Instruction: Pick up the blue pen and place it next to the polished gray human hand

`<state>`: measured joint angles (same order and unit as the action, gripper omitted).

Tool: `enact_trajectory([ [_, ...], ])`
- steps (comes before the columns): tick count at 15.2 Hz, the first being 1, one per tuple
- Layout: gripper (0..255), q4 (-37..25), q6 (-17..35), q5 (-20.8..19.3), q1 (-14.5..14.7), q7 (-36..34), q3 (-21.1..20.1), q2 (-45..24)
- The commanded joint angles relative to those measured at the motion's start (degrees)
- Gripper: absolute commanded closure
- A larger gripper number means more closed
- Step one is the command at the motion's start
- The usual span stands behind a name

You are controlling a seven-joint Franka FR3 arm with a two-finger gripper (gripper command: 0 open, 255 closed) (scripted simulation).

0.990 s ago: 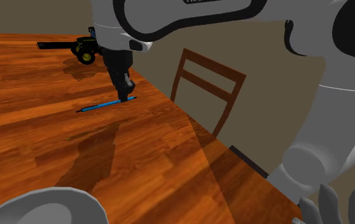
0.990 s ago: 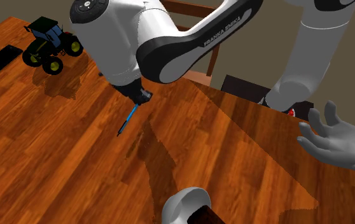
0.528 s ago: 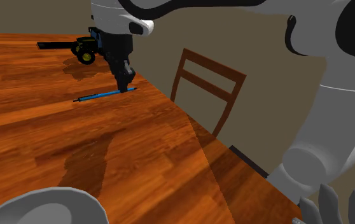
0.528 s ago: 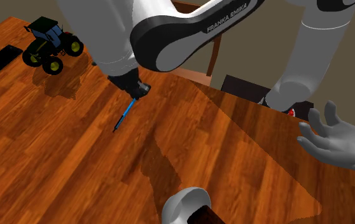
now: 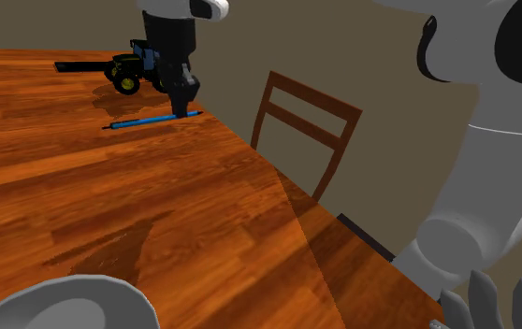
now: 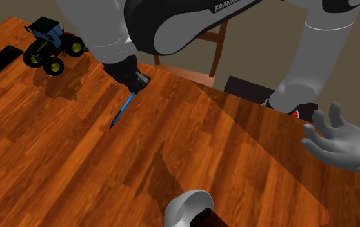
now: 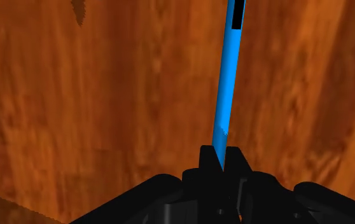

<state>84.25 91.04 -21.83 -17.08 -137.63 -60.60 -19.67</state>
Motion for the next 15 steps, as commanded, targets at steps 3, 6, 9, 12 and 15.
enact_trajectory([
  [3,255,-4.15,-3.63,-0.44,1.42,0.26,0.17,-0.61],
  [6,255,-7.44,-6.32,-1.02,2.78,0.36,0.41,-1.31],
  [9,255,-11.05,-9.17,-1.8,4.44,0.43,0.73,-2.2],
  [12,255,-15.06,-12.18,-2.81,6.46,0.5,1.18,-3.31],
  [15,255,-19.5,-15.36,-4.07,8.88,0.61,1.74,-4.64],
])
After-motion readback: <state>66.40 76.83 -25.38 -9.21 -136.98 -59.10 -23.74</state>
